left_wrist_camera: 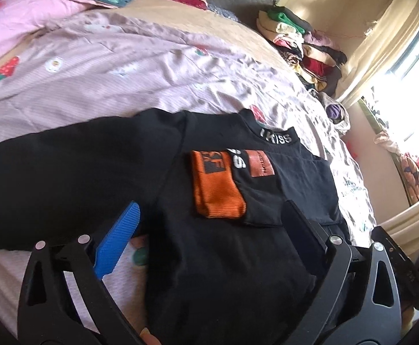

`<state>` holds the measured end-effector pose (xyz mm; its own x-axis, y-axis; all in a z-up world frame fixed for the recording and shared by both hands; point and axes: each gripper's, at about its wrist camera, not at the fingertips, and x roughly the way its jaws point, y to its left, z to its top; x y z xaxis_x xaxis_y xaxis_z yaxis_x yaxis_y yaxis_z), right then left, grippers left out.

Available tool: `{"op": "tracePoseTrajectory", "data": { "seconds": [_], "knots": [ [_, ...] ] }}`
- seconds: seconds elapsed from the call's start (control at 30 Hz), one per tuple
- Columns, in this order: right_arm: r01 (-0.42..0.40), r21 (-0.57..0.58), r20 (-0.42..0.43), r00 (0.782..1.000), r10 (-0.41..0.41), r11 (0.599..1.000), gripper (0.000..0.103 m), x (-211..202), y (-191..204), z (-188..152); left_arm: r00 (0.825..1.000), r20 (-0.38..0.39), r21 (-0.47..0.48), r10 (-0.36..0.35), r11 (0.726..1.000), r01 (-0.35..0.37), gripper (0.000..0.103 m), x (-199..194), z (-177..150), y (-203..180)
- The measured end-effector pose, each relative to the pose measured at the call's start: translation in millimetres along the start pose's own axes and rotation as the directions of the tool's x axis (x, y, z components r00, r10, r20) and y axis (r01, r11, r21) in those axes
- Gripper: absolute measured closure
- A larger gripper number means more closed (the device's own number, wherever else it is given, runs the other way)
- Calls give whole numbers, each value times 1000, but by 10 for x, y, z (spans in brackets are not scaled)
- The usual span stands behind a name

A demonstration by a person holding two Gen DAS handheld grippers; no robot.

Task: Fold small clothes
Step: 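Withdraw the right gripper and move the left gripper to the other orange cuff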

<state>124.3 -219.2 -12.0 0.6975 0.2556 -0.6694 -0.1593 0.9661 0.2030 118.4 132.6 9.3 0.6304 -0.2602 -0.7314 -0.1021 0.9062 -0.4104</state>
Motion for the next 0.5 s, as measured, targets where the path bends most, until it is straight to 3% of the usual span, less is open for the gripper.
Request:
{"op": "tracePoseTrajectory", "data": {
  "seconds": [0.5],
  "knots": [
    [-66,-103,34,997,70,992,5,-230,564,1,997,45,-67,55,996,-52,10,-442,-148,472]
  ]
}}
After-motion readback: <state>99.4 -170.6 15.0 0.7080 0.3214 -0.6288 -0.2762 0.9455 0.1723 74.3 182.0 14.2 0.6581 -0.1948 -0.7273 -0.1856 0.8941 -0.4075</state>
